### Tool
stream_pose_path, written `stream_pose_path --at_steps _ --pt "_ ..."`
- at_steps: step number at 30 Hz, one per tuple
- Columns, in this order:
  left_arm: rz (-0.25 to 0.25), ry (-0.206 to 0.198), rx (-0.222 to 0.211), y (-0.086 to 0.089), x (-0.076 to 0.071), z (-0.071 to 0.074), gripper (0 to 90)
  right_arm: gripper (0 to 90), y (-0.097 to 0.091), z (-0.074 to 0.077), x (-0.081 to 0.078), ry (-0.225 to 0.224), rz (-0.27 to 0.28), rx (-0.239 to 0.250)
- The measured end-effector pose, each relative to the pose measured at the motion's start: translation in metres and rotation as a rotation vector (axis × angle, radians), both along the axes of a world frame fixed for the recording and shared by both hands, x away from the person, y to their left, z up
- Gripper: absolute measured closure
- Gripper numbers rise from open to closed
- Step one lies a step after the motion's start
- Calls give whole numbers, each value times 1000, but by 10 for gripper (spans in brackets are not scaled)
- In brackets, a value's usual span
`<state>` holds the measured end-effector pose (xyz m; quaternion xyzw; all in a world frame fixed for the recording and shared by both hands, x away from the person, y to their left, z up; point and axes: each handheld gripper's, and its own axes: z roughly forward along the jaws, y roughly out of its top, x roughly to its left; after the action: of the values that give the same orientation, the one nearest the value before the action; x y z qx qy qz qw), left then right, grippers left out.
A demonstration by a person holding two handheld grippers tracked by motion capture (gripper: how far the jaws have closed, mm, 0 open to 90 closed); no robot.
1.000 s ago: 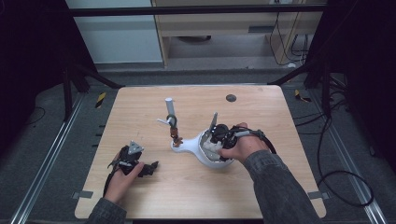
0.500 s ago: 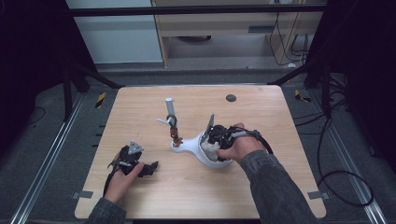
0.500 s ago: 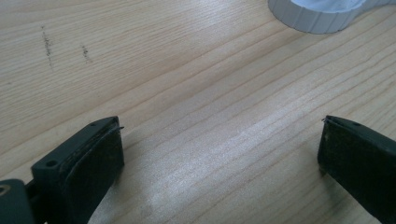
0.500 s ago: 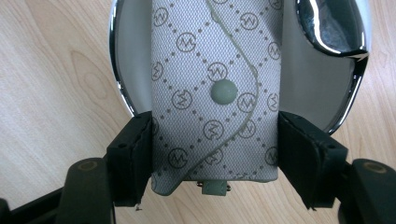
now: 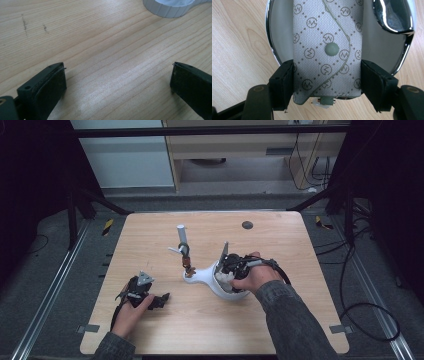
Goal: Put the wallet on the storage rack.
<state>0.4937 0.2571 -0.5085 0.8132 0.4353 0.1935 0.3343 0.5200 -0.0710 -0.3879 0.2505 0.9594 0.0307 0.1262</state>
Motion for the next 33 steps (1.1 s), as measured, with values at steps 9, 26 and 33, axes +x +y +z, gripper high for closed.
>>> stream_pose_path --at_steps 9,26,33 --pt "-1 0 0 0 0 0 0 299 4 -4 2 11 -1 8" --pt "-3 -1 -1 0 0 0 0 238 -2 12 -6 -47 -20 90" --pt "-3 -1 -1 0 0 0 0 214 -6 17 -11 -70 -24 110"
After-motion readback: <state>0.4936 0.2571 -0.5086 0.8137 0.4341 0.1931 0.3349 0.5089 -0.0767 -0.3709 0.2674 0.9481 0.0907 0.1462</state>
